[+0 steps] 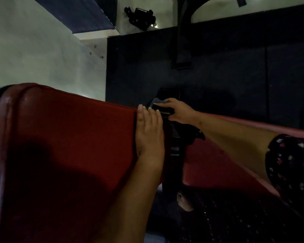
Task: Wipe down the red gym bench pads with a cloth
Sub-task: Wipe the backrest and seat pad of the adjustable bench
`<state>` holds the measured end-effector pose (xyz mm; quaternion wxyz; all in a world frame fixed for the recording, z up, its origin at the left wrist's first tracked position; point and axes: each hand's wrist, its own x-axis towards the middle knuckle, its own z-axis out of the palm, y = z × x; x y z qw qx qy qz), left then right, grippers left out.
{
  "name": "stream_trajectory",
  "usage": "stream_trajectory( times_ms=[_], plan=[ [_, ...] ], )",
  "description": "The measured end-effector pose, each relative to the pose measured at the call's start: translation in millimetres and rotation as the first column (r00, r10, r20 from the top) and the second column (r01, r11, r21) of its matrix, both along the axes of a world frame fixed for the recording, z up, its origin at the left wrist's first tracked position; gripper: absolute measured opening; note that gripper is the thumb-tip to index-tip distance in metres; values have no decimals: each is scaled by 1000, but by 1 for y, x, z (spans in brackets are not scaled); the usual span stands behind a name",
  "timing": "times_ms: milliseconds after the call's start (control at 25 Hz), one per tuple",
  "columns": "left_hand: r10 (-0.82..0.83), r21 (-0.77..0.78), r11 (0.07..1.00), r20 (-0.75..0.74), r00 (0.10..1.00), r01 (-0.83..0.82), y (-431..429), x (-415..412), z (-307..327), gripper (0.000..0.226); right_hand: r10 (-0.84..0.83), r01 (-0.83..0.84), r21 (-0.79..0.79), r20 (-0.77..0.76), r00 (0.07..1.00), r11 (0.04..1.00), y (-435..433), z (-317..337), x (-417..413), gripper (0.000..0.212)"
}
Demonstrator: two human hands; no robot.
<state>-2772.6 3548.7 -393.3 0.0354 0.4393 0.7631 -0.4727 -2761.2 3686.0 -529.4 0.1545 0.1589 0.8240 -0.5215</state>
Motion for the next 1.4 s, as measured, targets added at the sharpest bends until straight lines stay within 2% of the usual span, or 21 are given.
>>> stream_trajectory(
  times_ms=[40, 120, 200, 280, 360, 440, 560, 680, 800, 880, 1000, 1080, 1160, 1280, 1400],
  plan=[
    [3, -20, 1000, 1, 1000, -3, 1, 2, -8, 79, -34, 32, -77, -19, 999, 997, -1, -1, 0, 71],
    [22, -30, 999, -8, 1000, -23, -3, 3, -21, 81, -72, 74, -130, 22, 997, 989, -1, -10, 7, 70],
    [12, -29, 999, -1, 1000, -12, -10, 4, -31, 82, -53, 62, -74, 119, 992, 995, -1, -20, 12, 71],
    [-15, -60, 998, 52, 999, 18, -13, 9, -42, 88, 25, -28, 9, 188, 982, 1000, 4, -24, 8, 69],
    [-11, -126, 992, 112, 994, 25, -12, 15, -50, 94, 99, -113, 74, 176, 979, 991, 10, -21, 0, 67],
    [-21, -141, 989, 114, 993, 37, -13, 19, -58, 95, 125, -132, 42, 141, 982, 990, 18, -23, -1, 67],
    [-81, -102, 991, 66, 995, 88, -23, 15, -72, 88, 82, -74, -46, 201, 976, 996, 24, -38, 10, 65],
    [-144, -76, 986, 38, 989, 147, -27, 11, -79, 82, 97, -111, 33, 292, 951, 993, 16, -47, 11, 69],
    [-171, -71, 982, 26, 985, 173, -27, 13, -79, 79, 155, -179, 66, 271, 950, 982, 14, -49, 6, 75],
    [-177, -58, 982, 23, 984, 178, -30, 15, -81, 77, 144, -155, 22, 250, 957, 988, 16, -53, 9, 81],
    [-213, -59, 975, 46, 976, 215, -30, 14, -86, 71, 51, -69, 56, 272, 961, 996, 2, -70, 26, 79],
    [-229, -78, 967, 142, 963, 242, -31, 17, -87, 69, -118, 123, 4, 325, 938, 992, -25, -85, 42, 76],
    [-205, -40, 976, 174, 963, 215, -39, 26, -88, 73, -262, 312, -95, 346, 901, 945, -54, -95, 64, 77],
    [-95, 20, 995, 132, 987, 93, -56, 45, -80, 80, -263, 344, -166, 378, 888, 924, -80, -97, 99, 74],
    [-109, -48, 992, 97, 989, 114, -63, 49, -76, 82, -292, 348, -119, 339, 895, 930, -78, -91, 93, 77]
  ],
)
